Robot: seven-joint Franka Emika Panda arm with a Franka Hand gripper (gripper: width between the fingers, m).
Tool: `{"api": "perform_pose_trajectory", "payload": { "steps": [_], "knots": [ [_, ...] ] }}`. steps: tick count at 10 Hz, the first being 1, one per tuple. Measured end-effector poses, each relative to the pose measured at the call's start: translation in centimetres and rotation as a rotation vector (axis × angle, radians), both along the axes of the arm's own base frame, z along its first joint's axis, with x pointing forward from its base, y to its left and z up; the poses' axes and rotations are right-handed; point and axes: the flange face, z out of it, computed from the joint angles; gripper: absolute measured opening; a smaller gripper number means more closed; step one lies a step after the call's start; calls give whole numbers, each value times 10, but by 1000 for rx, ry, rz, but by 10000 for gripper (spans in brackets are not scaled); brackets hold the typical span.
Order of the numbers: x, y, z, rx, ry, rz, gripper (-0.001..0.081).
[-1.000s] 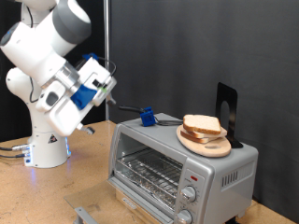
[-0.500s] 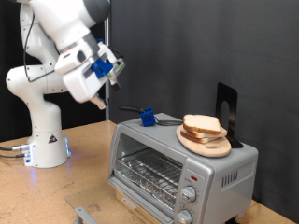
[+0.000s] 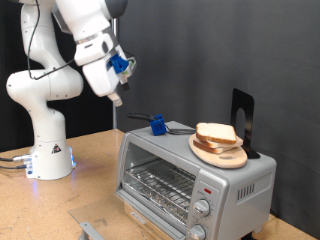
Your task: Make a piece of toast with the oven
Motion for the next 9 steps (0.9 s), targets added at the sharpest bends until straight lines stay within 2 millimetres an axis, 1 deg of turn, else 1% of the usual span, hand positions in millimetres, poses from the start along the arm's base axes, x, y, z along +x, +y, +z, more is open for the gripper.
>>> {"api": "perform_pose_trajectory", "payload": {
  "steps": [2, 4, 5, 7, 8, 9],
  "knots": [
    [-9, 24, 23, -22, -84, 109, 808],
    [-24, 47, 45, -71, -134, 165, 808],
    [-33, 59, 54, -84, -137, 164, 808],
    [-49, 85, 69, -88, -119, 81, 808],
    [-56, 96, 74, -89, -111, 54, 808],
    [-61, 102, 76, -90, -104, 48, 808]
  ]
}}
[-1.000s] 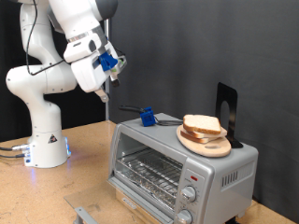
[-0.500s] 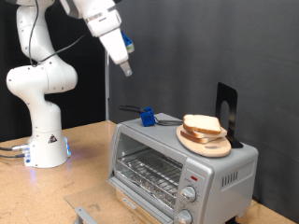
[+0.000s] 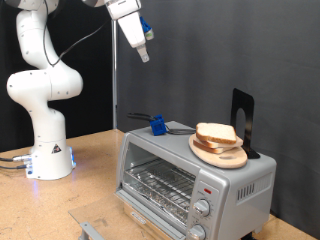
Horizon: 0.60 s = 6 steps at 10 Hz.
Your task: Make a piece of toast with the oven
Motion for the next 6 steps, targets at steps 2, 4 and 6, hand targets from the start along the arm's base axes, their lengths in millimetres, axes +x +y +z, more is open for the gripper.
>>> {"api": "perform_pose_trajectory", "payload": {
  "steps": [2, 4, 6],
  "knots": [
    [-8, 5, 1, -7, 30, 17, 808],
    [-6, 4, -3, -9, 17, 8, 808],
    [-1, 10, -28, -32, 4, -1, 808]
  ]
}}
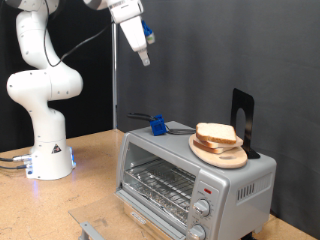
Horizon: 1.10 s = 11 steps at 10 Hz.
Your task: Make a piece of toast with the oven
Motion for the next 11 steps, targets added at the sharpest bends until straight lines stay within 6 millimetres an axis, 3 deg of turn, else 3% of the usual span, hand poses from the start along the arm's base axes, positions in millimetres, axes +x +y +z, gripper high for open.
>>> {"api": "perform_pose_trajectory", "payload": {
  "steps": [6, 11],
  "knots": [
    [10, 17, -81, -61, 8, -5, 808],
    [21, 25, -124, -53, 12, 1, 808]
  ]
}}
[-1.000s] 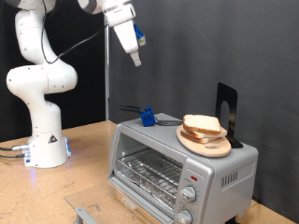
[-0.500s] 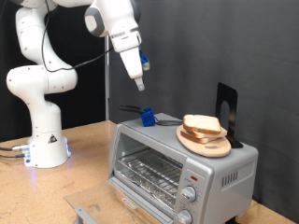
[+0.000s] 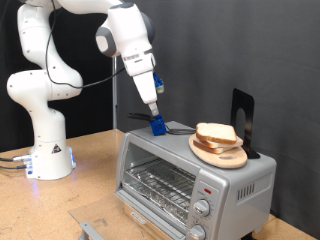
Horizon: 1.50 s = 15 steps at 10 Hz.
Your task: Make a piece of toast with the oven
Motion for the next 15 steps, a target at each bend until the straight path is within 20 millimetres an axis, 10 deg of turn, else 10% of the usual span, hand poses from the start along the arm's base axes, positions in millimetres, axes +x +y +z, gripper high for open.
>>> {"api": "perform_pose_trajectory", "payload": {
  "steps": [15],
  "knots": [
    [-1, 12, -47, 16, 15, 21, 808]
  ]
}}
